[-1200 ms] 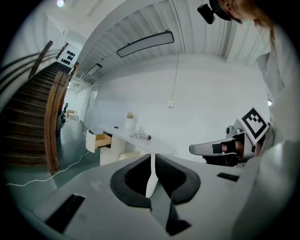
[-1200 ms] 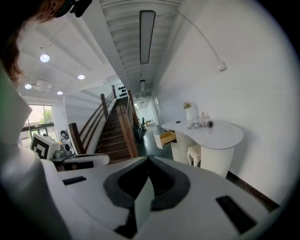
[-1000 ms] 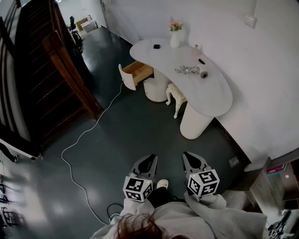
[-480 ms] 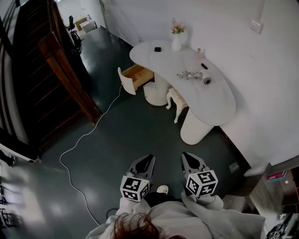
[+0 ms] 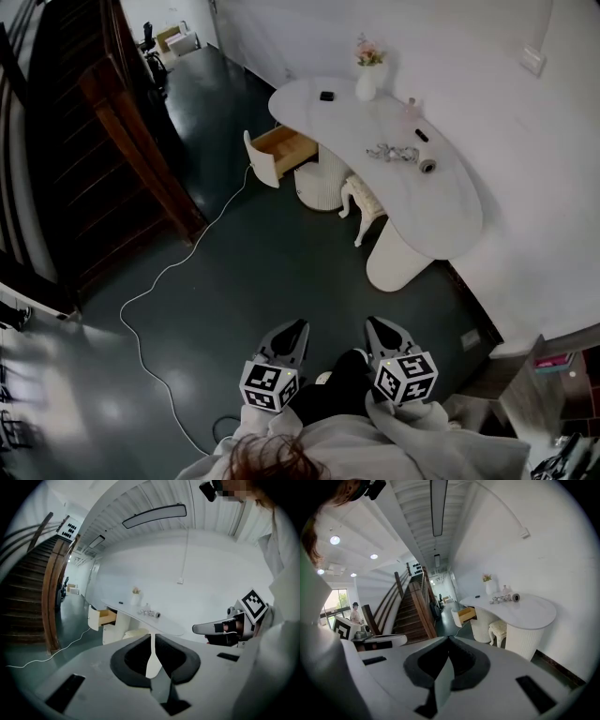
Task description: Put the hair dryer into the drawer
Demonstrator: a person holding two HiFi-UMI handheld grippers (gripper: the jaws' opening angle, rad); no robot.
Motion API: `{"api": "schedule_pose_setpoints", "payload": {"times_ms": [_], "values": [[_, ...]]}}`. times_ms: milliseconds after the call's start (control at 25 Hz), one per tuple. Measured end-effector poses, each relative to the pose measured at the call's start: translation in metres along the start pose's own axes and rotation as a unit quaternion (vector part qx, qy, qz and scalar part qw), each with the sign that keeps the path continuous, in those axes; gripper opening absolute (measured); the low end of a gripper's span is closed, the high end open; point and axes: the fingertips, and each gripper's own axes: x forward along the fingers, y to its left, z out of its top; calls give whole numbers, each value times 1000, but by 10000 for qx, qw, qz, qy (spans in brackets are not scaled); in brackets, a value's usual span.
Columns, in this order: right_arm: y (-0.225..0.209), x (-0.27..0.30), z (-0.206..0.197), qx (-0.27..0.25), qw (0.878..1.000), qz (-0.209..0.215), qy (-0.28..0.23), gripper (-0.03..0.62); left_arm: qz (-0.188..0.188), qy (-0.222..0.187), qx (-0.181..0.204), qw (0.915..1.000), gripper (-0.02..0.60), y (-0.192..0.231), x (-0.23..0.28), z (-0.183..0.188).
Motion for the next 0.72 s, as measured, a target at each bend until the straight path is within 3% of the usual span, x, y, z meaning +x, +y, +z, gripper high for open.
{"api": "schedule_pose_setpoints", "payload": {"times_ms": [400,720], "values": [[-4,18,-3,-69,9998,83,188,49,301,-90,-126,9994,34,20,3,-1],[-31,45,17,-128,9998,-10,146,49,411,-123,-121,9990,34,43,36,14]]}}
